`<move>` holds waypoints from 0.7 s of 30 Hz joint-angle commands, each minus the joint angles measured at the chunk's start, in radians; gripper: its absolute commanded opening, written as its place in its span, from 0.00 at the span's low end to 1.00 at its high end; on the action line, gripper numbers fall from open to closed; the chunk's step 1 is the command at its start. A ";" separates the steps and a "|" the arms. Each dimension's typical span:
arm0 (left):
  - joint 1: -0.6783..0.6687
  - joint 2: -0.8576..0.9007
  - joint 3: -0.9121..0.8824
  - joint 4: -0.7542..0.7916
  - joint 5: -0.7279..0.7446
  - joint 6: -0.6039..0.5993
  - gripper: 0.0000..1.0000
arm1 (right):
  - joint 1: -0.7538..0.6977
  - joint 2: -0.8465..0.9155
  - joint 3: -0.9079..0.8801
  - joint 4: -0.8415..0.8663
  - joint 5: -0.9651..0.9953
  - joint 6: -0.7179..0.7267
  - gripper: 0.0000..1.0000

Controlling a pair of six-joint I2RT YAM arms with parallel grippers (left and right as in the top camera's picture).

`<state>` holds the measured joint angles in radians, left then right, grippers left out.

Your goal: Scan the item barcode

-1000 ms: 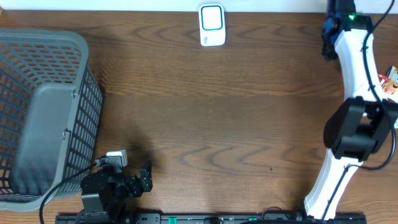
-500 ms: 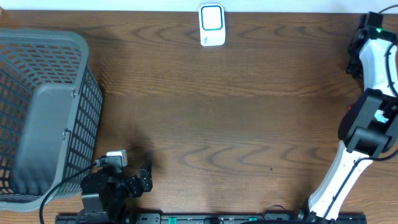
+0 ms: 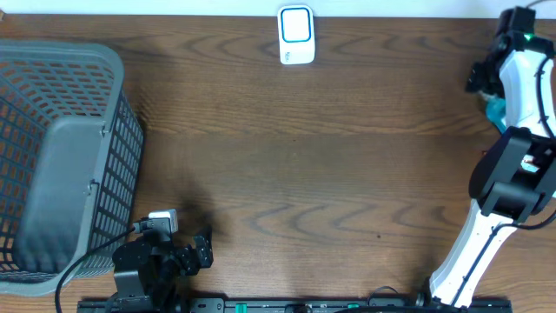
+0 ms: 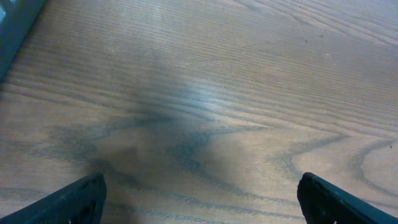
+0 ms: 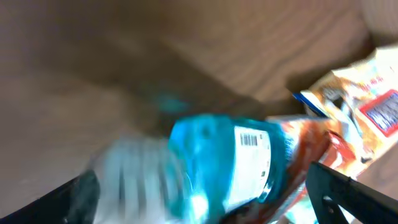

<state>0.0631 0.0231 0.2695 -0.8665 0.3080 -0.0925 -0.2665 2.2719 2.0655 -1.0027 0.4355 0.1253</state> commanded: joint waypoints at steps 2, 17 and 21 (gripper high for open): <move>-0.004 -0.005 0.002 -0.008 -0.003 0.006 0.98 | 0.055 -0.143 0.037 0.024 -0.030 0.039 0.99; -0.004 -0.005 0.002 -0.008 -0.003 0.006 0.98 | 0.208 -0.666 0.043 -0.007 -0.260 0.158 0.99; -0.004 -0.005 0.002 -0.008 -0.003 0.006 0.98 | 0.265 -0.809 0.043 -0.038 -0.285 0.159 0.99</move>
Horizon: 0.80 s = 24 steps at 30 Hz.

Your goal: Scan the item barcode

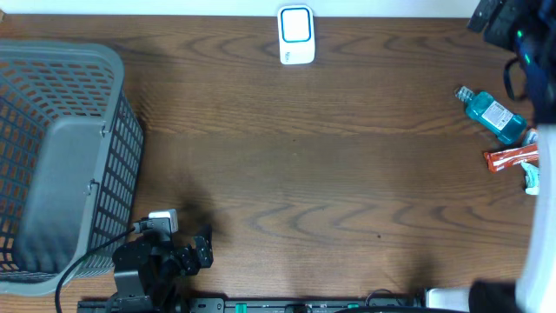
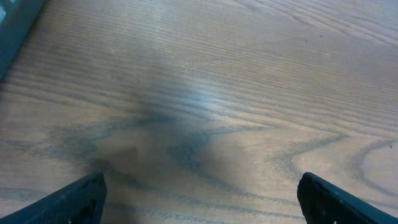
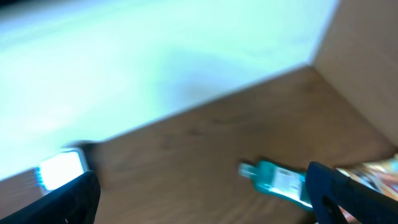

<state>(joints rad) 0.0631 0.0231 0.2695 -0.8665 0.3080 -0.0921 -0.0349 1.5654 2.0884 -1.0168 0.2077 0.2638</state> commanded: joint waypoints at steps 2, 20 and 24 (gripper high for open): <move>-0.004 -0.005 0.002 -0.008 -0.003 0.005 0.98 | 0.056 -0.164 0.020 -0.051 -0.057 0.020 0.99; -0.004 -0.005 0.002 -0.009 -0.003 0.005 0.98 | 0.082 -0.488 0.019 -0.611 -0.002 0.020 0.99; -0.004 -0.005 0.002 -0.008 -0.003 0.005 0.98 | 0.082 -0.526 0.016 -0.678 0.003 0.016 0.99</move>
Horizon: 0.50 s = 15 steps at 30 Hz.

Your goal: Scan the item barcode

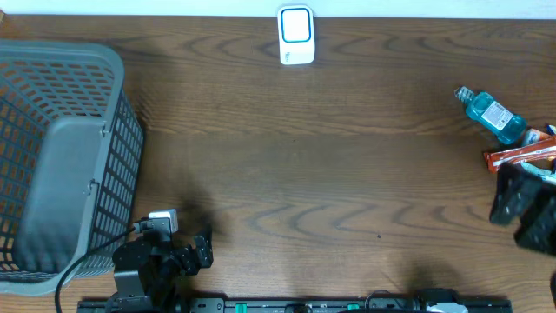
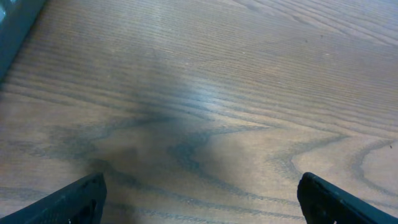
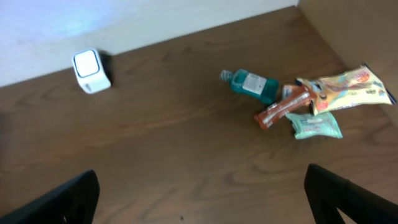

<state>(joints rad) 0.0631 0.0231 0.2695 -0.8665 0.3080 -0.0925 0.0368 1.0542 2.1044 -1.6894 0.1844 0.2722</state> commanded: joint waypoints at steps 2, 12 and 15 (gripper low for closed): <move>-0.004 -0.005 0.002 -0.009 -0.003 0.006 0.98 | 0.010 -0.019 0.000 -0.007 0.026 0.008 0.99; -0.004 -0.005 0.002 -0.009 -0.003 0.006 0.98 | 0.010 -0.151 -0.052 0.039 0.027 -0.047 0.99; -0.004 -0.005 0.002 -0.008 -0.003 0.006 0.98 | 0.010 -0.237 -0.163 0.141 0.027 -0.072 0.99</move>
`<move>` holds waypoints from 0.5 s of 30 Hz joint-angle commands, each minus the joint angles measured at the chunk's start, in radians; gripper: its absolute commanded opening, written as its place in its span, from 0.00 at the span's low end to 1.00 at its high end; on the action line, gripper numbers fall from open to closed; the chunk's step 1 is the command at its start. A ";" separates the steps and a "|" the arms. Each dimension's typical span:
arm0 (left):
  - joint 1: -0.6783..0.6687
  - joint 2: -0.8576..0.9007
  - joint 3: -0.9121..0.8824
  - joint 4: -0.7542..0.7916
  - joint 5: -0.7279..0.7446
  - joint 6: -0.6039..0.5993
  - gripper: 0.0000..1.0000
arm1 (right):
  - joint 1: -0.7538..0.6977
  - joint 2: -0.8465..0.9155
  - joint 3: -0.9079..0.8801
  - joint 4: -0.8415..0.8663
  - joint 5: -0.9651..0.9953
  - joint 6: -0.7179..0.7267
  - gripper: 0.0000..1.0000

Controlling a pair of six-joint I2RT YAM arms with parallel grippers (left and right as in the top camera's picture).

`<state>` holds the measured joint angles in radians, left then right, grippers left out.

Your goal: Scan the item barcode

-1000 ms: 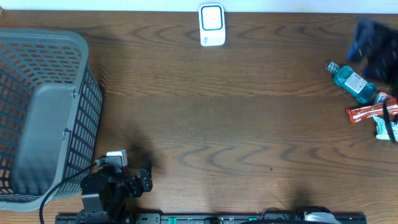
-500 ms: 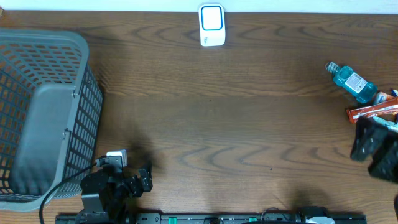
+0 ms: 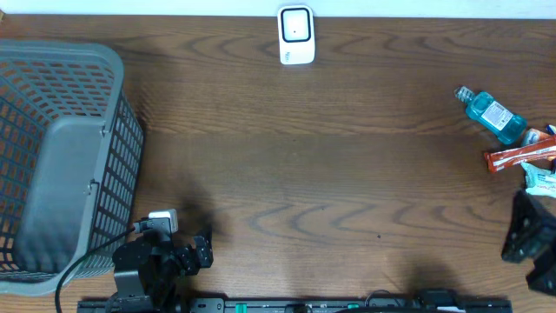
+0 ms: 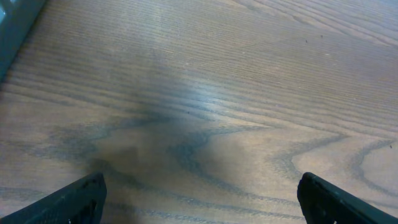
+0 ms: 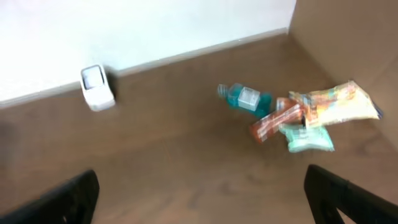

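A blue bottle (image 3: 491,115) with a white barcode label lies at the table's far right, also seen as the bottle (image 5: 245,98) in the right wrist view. Beside it lie a red packet (image 5: 277,121), a yellow packet (image 5: 329,102) and a teal pack (image 5: 308,138). The white scanner (image 3: 296,35) stands at the back edge. My right gripper (image 5: 205,205) is open, pulled back well short of the items, holding nothing. My left gripper (image 4: 199,205) is open over bare wood at the front left.
A grey plastic basket (image 3: 61,156) fills the left side of the table. The brown wooden table (image 3: 304,174) lies between the basket and the items. A white wall runs along the back edge.
My right arm has moved a little further toward the near right corner of the table. The items look smaller and more distant in its wrist view. The left arm is unchanged.
My right gripper was first low and close over the blue bottle at the far right. Then it was up near the back right corner with the bottle lying on the table. Then it was back at the near right, and now nearer the front edge.
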<state>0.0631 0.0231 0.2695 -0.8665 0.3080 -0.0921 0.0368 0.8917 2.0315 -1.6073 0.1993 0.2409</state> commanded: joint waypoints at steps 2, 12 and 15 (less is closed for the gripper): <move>-0.004 -0.005 0.002 -0.008 -0.003 0.005 0.98 | 0.010 -0.135 -0.186 0.136 0.012 -0.040 0.99; -0.004 -0.005 0.002 -0.008 -0.003 0.005 0.98 | 0.010 -0.466 -0.875 0.731 0.011 -0.040 0.99; -0.004 -0.005 0.002 -0.008 -0.003 0.005 0.98 | 0.010 -0.555 -1.067 0.915 0.011 -0.040 0.99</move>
<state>0.0631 0.0231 0.2695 -0.8665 0.3080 -0.0925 0.0368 0.4114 1.1042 -0.7757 0.2024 0.2150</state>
